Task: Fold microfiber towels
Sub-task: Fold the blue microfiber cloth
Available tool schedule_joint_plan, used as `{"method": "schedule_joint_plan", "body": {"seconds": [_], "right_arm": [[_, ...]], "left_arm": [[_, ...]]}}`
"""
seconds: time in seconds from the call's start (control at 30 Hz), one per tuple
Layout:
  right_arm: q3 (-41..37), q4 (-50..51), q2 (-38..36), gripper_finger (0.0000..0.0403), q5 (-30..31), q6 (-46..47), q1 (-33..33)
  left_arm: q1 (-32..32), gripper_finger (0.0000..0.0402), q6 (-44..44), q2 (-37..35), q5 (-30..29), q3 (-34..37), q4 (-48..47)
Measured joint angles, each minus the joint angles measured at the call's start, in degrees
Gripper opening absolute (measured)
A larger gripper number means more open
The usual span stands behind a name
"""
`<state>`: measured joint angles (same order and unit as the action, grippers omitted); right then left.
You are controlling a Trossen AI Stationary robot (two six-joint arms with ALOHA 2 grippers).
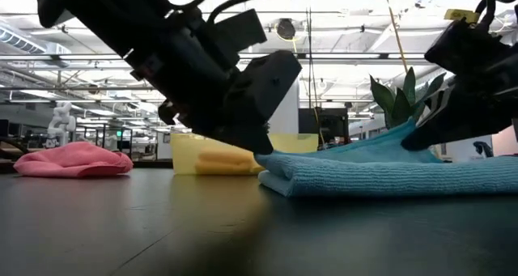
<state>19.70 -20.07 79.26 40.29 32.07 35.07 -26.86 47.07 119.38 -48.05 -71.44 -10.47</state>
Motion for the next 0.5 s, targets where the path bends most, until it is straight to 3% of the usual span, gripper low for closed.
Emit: {"method": "schedule_joint_plan", "body": {"seconds": [0.17, 0.33, 0.5], "right_arm": [[0.00, 2.17, 0.00, 0.0002, -1.68, 0.16, -0.02], [0.00, 3.06, 0.00, 0.0015, -2.91, -0.73, 0.02], [0.00, 2.90, -0.15, 0.0059, -1.36, -3.81, -0.50]], "left_arm": [[-0.07, 0.0024, -1.54, 0.02, 0.10, 0.00, 0.28], [1.34, 0.0095, -0.92, 0.02, 4.31, 0.00, 0.08], [2.91, 0.0153, -0.20, -0.22, 9.42, 0.00, -1.40]]}}
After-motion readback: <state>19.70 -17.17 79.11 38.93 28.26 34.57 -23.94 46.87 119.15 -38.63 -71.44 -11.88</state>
